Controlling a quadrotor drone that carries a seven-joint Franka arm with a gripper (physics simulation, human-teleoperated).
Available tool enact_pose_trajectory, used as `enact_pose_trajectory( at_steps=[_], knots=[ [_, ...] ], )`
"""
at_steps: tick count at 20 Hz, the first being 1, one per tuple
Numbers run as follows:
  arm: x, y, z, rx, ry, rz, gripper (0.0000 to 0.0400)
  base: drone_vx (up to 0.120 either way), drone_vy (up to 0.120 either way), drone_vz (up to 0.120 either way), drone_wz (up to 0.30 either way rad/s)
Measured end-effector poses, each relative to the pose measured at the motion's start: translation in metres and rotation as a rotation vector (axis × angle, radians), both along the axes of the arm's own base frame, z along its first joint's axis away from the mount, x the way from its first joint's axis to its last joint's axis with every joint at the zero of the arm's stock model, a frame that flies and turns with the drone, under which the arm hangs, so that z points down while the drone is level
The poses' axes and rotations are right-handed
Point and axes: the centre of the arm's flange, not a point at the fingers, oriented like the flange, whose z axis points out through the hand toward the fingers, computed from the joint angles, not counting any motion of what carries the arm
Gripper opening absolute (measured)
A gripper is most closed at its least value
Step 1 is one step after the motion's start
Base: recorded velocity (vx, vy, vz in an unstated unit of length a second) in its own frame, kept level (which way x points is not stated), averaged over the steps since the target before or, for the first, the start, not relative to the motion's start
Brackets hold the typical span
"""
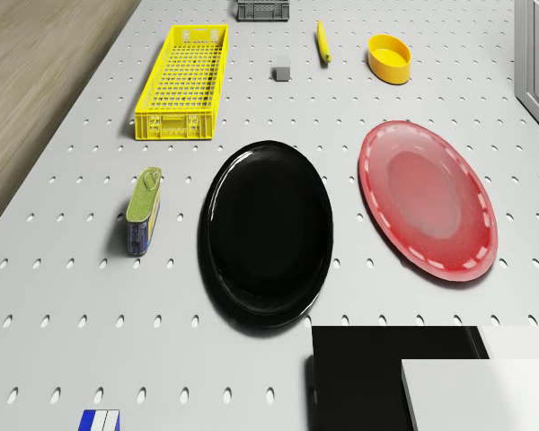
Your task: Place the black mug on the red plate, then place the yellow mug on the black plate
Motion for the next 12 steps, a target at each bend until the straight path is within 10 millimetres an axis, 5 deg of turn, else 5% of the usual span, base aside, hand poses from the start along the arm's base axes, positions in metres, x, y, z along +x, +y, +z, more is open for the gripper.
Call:
enact_pose_trajectory(
  at_steps=[4,7,12],
  knots=[
    [0.001,0.032,-0.028,-0.431,-0.001,-0.014,0.0400,0.000,0.000,-0.120,0.000],
    [0.002,0.050,-0.071,-0.897,-0.001,-0.030,0.0400,0.067,0.000,-0.120,0.000],
    [0.005,0.031,-0.148,-1.724,0.000,-0.060,0.0400,0.120,0.000,-0.120,0.000]
  ],
)
